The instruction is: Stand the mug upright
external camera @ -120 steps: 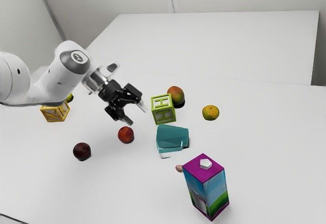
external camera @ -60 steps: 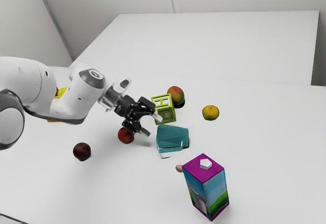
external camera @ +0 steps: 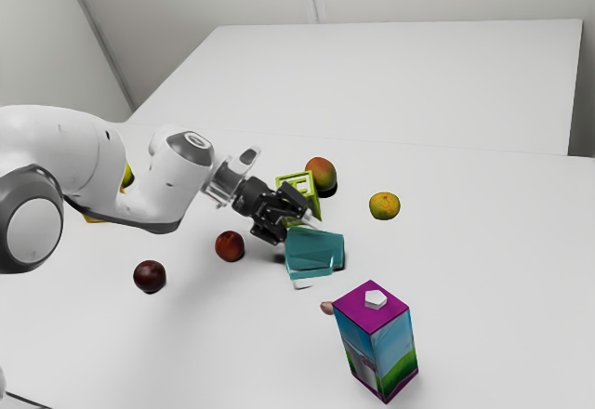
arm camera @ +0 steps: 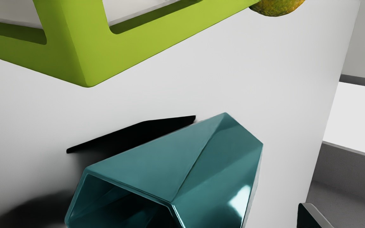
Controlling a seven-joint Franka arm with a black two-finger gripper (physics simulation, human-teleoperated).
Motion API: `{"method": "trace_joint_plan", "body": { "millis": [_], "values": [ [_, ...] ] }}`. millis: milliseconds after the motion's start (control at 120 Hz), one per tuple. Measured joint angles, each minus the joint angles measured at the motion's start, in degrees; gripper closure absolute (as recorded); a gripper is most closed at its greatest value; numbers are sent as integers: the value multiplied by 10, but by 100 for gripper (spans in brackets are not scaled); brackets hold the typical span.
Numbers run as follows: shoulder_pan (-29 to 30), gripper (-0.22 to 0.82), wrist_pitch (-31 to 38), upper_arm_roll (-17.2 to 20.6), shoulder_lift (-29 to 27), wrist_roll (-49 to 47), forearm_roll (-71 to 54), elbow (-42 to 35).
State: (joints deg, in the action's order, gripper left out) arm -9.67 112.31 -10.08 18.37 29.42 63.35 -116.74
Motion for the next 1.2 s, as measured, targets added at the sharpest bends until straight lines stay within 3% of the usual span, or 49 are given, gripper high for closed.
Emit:
{"method": "trace_joint_plan", "body": {
  "millis": [483,700,792,900,1000,1200],
  "values": [
    [0,68,22,23,-18,-5,1,5],
    [0,75,24,24,-20,-13,-4,7],
    [0,76,35,39,-58,-20,-21,3],
    [-1,77,51,55,-127,-41,-100,-17],
    [-2,78,59,65,-184,-76,-245,-34],
    [7,78,68,94,-200,-144,-508,-32]
  ]
}}
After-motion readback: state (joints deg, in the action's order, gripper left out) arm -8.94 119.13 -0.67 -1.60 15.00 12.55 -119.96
